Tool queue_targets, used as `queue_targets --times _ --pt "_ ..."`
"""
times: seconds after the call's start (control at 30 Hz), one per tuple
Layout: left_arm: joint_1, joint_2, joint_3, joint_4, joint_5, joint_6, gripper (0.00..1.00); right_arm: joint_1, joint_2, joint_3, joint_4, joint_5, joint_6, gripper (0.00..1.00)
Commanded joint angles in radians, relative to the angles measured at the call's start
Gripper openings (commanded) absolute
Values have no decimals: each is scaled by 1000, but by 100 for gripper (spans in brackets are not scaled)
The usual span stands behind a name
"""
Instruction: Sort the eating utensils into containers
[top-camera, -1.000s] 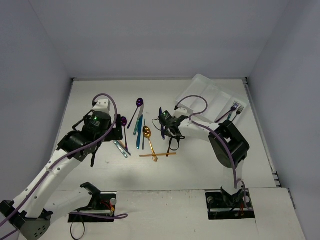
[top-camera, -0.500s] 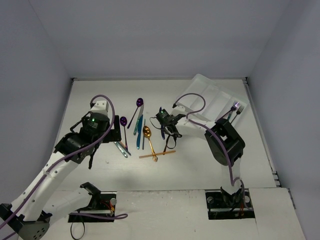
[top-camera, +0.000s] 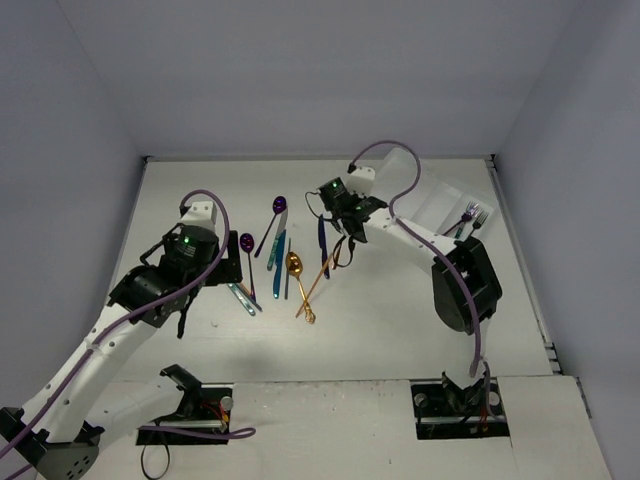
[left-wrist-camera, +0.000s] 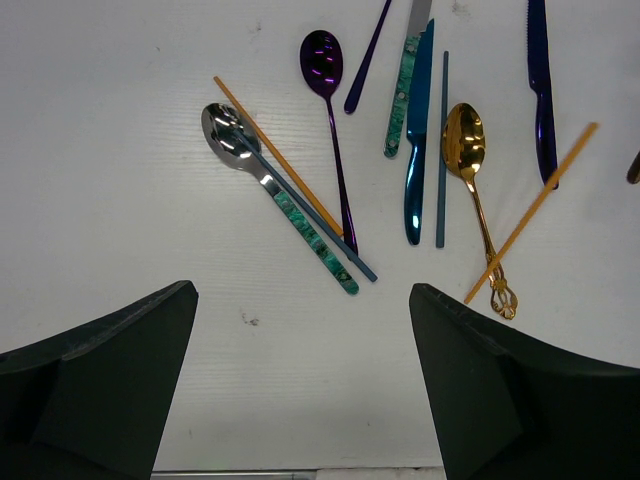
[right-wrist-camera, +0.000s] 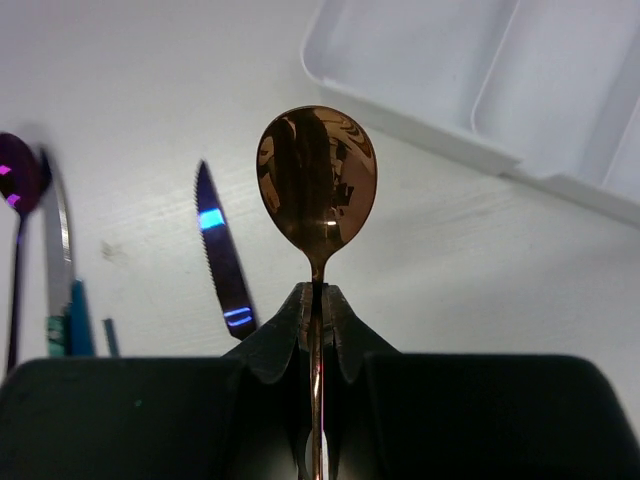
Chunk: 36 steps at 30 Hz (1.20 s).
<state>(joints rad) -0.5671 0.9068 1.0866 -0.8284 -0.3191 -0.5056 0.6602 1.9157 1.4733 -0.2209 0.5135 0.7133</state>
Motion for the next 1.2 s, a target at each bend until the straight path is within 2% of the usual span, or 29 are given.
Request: queue_targets --times 0.0,0.23,0.53,0.93,1.0,1.1,1.13,1.17 --pt "8 -2 35 16 -21 -9 85 -14 -121 93 13 118 -107 0" --pt "8 0 33 17 -16 -13 85 -161 -64 198 39 61 -155 0" --pt "9 -5 20 14 2 -28 85 -383 183 433 69 -103 -123 0" --pt "9 2 13 -17 64 -103 85 -471 515 717 125 -219 -121 0" --pt "9 -3 12 -26 67 -116 85 -473 530 733 133 -229 -120 5" --pt "9 -13 7 -35 68 -132 84 -474 526 725 138 -242 -123 27" --pt "9 -16 4 -35 68 -133 85 -473 525 724 141 -242 -124 28" --pt "9 -21 1 -35 68 -136 85 -470 506 707 143 -246 -141 36"
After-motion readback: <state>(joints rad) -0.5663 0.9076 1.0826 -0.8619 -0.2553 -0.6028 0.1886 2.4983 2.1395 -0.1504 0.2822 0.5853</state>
